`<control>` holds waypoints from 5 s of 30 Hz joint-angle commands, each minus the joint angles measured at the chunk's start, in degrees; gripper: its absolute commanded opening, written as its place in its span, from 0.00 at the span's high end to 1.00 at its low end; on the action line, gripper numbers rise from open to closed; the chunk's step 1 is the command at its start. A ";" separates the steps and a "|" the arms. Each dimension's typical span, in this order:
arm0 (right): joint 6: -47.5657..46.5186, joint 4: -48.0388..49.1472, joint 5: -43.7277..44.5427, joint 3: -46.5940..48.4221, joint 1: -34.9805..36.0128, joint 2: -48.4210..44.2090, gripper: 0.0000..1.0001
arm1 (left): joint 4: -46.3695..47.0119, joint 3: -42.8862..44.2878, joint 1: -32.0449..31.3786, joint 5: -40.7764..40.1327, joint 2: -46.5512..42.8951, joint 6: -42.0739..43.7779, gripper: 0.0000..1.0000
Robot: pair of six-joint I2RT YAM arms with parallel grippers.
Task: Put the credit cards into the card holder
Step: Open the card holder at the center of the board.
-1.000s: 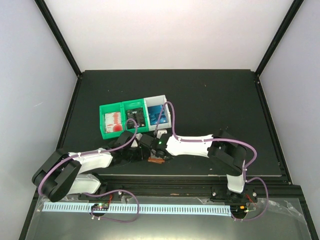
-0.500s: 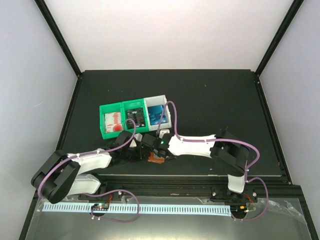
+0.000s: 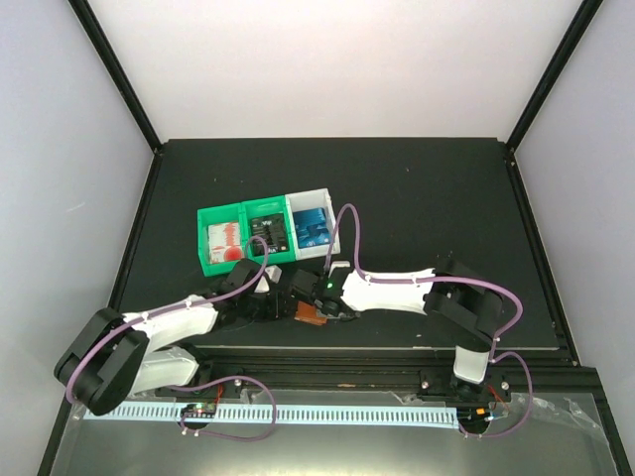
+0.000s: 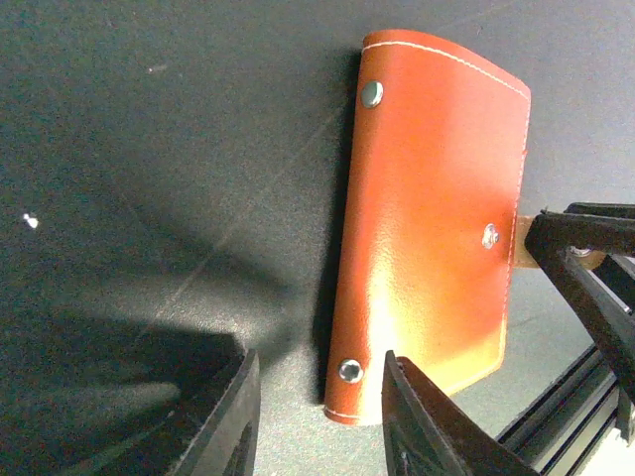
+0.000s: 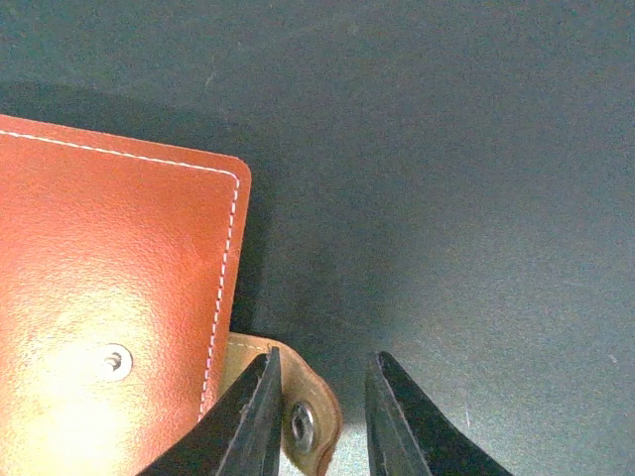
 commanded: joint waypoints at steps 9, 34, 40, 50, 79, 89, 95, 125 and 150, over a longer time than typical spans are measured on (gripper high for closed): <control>2.15 11.49 -3.43 -6.05 -1.11 -1.34 0.82 | -10.16 0.91 0.61 -3.49 -2.25 2.51 0.58; -1.00 10.43 -5.99 -3.98 -1.33 -12.61 0.99 | -8.92 6.93 0.62 4.64 -7.95 8.33 0.01; -1.81 10.18 -6.21 -2.65 -1.33 -13.57 0.99 | -9.07 8.73 0.61 5.80 -7.31 10.41 0.01; -1.74 9.81 -6.63 -1.82 -1.38 -14.43 0.99 | -10.18 11.62 0.69 7.74 -2.20 11.84 0.01; -3.43 9.89 -7.21 -1.27 -1.33 -15.30 0.99 | -19.37 17.95 0.58 0.93 7.58 16.83 0.01; -3.63 8.28 -6.69 -1.57 -1.40 -14.88 0.99 | -18.79 18.34 0.43 3.34 2.99 17.51 0.01; -3.16 7.16 -5.02 -2.29 -1.39 -16.11 0.99 | -16.62 18.15 0.44 6.84 2.55 17.39 0.01; -2.72 7.84 -4.61 -4.42 -1.44 -16.73 0.99 | -17.69 20.30 -0.68 4.23 8.84 17.79 0.22; -0.66 4.87 0.41 -8.42 -1.87 -16.79 0.87 | -20.20 21.53 -2.56 -2.17 12.05 17.78 0.74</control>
